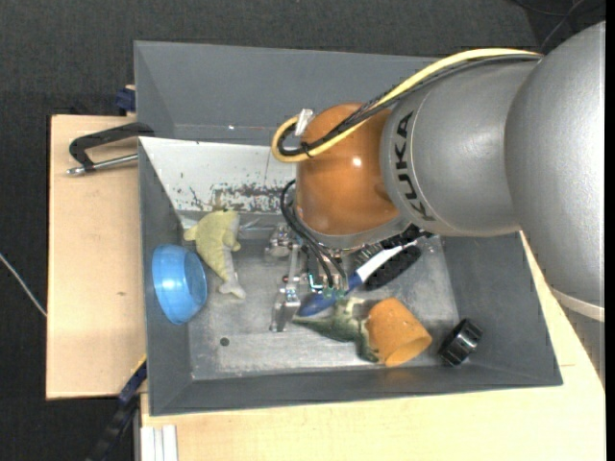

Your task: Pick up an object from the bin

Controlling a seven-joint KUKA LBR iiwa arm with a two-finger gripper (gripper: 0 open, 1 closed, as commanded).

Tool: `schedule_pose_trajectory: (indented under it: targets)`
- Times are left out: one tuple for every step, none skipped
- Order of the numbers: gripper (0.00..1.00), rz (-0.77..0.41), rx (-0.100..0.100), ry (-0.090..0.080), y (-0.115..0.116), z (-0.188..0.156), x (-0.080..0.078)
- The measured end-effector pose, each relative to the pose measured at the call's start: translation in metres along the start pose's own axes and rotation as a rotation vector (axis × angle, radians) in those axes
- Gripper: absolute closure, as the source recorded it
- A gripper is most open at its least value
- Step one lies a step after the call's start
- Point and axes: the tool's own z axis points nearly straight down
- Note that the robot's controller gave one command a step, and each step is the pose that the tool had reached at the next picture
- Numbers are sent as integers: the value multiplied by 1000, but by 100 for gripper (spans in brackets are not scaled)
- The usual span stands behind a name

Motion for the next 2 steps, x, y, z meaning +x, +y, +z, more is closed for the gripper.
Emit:
schedule_pose_trajectory:
  targets:
    - [0, 7, -2, -11, -64, 59, -10]
    - [100, 3, -4, -18, -61, 56, -12]
